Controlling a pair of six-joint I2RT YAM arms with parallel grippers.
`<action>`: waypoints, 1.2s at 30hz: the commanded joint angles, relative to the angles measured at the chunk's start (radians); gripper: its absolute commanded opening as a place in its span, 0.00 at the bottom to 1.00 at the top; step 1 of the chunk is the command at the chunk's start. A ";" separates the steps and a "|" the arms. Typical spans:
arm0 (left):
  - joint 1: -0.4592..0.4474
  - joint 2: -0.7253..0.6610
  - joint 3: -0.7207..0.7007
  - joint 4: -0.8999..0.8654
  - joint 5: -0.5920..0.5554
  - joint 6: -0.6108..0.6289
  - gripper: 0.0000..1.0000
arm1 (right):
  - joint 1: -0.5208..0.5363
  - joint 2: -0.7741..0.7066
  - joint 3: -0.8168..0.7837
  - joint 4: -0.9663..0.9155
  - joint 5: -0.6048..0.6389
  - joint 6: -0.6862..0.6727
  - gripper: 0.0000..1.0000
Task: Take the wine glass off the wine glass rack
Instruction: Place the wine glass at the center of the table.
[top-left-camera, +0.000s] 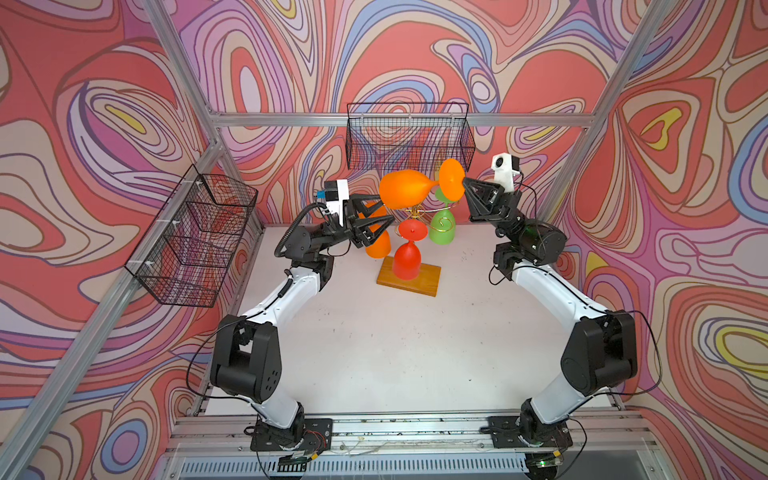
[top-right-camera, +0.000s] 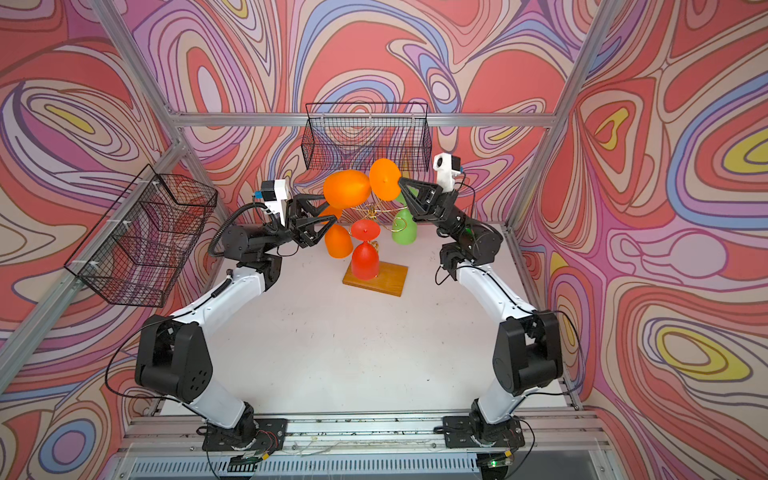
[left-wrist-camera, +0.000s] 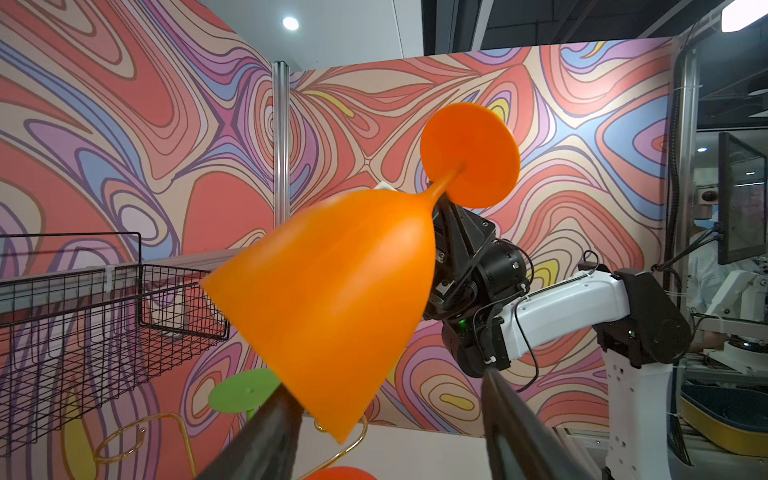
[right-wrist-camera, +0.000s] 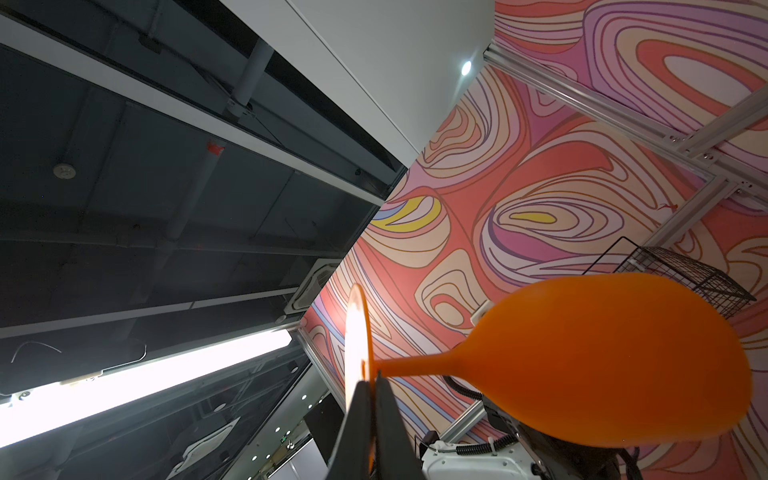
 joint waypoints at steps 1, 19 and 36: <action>-0.006 -0.022 0.015 0.064 0.000 0.003 0.58 | 0.005 0.014 -0.009 0.033 0.017 0.002 0.00; -0.006 -0.030 0.007 0.065 0.008 0.008 0.16 | 0.005 0.050 -0.009 0.032 0.010 0.005 0.00; -0.006 -0.095 -0.057 0.064 0.021 0.035 0.00 | 0.001 0.076 -0.001 0.033 -0.016 0.004 0.36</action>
